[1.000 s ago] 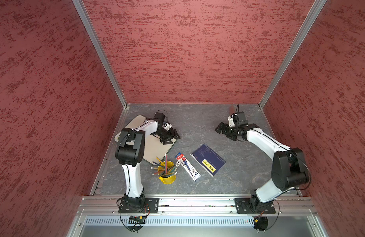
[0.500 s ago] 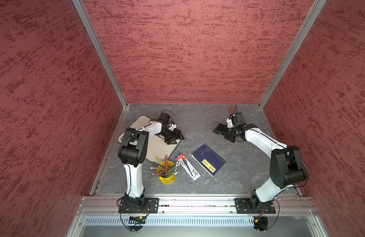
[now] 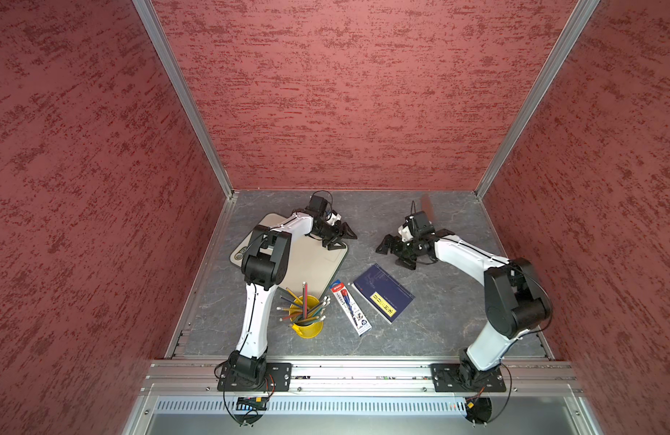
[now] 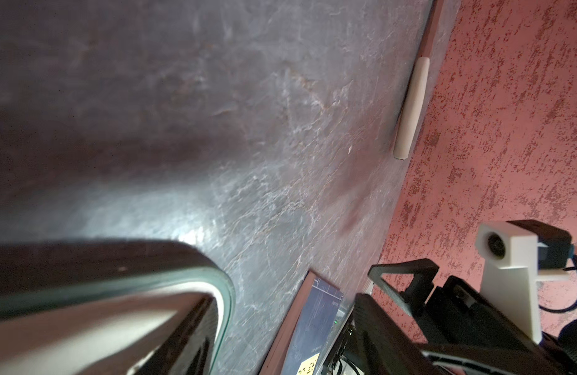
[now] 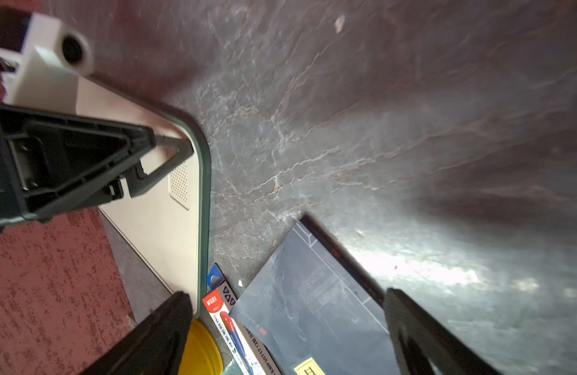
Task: Align the knife with the edge of the cutting board
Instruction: Move the work surface to the center of the board.
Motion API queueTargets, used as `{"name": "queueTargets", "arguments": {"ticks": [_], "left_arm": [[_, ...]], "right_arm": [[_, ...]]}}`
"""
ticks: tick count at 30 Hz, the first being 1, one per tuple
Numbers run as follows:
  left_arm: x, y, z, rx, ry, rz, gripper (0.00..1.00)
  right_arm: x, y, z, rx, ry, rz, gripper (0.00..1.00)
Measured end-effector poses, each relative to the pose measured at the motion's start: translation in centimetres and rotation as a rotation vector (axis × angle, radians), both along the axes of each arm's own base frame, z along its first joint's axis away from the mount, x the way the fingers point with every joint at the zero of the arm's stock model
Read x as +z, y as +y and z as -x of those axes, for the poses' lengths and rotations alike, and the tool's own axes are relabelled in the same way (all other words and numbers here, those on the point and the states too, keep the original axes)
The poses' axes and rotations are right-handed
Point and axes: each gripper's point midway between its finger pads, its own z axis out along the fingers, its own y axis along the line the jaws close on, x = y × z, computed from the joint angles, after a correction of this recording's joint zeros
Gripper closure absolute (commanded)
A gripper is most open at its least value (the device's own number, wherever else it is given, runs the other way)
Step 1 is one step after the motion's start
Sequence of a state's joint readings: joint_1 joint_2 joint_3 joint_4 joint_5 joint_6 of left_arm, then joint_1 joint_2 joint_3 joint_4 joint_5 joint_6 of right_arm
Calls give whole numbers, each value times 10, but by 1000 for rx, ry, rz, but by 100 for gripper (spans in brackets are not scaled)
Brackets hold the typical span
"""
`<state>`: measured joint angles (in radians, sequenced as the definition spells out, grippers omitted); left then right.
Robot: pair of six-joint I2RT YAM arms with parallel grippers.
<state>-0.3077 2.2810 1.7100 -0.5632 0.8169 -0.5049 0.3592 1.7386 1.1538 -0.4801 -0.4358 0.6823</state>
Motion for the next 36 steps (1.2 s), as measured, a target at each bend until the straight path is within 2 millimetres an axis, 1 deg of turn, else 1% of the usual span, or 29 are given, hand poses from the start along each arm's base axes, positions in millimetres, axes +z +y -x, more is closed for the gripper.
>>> {"name": "queueTargets", "arguments": {"ticks": [3,5,6,8,10,11,12,13,14,15,17,21,23,24,25,28,36], "left_arm": [[15,12,-7,34,-31,-2,26],[32,33,-9,87,-56,-8,25],[44,47,-9,118,-74,-9,25],[71,83,-9,197,-130,-16,25],[95,118,-3,277,-181,-32,25],[104,136,2,320,-204,-44,25],[110,151,8,353,-219,-60,25],[113,163,16,383,-230,-78,25],[113,173,26,404,-230,-97,25],[110,177,34,415,-224,-114,25],[99,185,56,423,-194,-151,25],[69,194,97,430,-105,-206,25],[59,199,109,437,-72,-225,25],[55,202,114,440,-59,-233,25],[52,204,117,442,-50,-241,25],[49,208,120,440,-40,-265,25],[47,214,124,423,-45,-303,24]], "right_arm": [[-2,24,-1,47,20,-6,9],[-3,44,-5,84,24,-6,13],[-4,53,-8,102,24,-6,13],[-6,76,-11,143,34,10,15],[-9,97,-15,181,38,34,19],[-11,107,-17,201,39,53,20],[-13,114,-18,209,41,72,21],[-17,122,-18,223,47,98,25],[-20,128,-19,233,51,130,26],[-25,131,-19,241,56,169,27],[-34,137,-19,265,58,261,27],[-49,136,-14,315,61,429,27],[-55,132,-11,336,63,506,26],[-58,129,-9,348,62,551,26],[-57,130,-10,358,49,576,26],[-56,131,-10,381,22,633,27],[-55,128,-11,387,5,688,26]]}}
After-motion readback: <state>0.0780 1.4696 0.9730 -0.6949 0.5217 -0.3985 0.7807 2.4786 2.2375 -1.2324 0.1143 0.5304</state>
